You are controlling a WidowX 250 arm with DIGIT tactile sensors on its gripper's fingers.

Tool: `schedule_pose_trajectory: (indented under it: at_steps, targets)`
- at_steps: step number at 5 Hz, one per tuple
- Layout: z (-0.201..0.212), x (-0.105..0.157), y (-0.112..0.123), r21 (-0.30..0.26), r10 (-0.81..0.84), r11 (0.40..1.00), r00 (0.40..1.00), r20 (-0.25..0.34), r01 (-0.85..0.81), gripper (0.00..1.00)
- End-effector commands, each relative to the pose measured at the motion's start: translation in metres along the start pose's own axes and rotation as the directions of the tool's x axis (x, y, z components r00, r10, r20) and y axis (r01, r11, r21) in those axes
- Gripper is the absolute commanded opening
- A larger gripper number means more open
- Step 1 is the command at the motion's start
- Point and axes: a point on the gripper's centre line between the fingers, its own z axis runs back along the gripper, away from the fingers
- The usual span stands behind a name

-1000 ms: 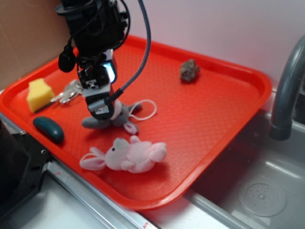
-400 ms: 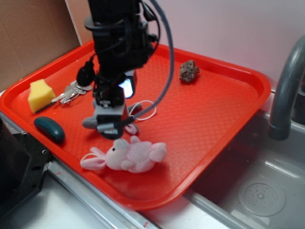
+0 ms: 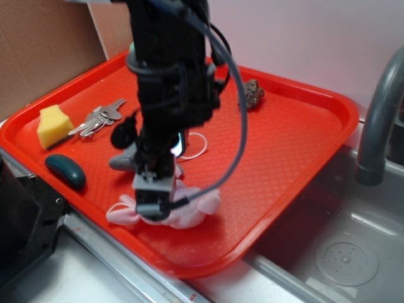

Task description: Grab the pink bunny.

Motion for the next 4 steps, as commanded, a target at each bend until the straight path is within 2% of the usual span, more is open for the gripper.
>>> schedule_pose_trajectory:
  at_steps: [1,2,3,4]
  targets:
    - [-0.033,-0.003,-0.006,-0.01,-0.009,1.0,0.993,0.12,0.011,1.0]
    - [-0.051,0.002,-0.004,-0.023,-0.031,0.999,0.987,0.159,0.035,1.0]
    - [-0.067,0.01,0.002,-0.06,-0.062,0.996,0.984,0.169,0.073,1.0]
    - [-0.066,0.015,0.006,-0.05,-0.077,0.995,0.981,0.178,0.087,0.0]
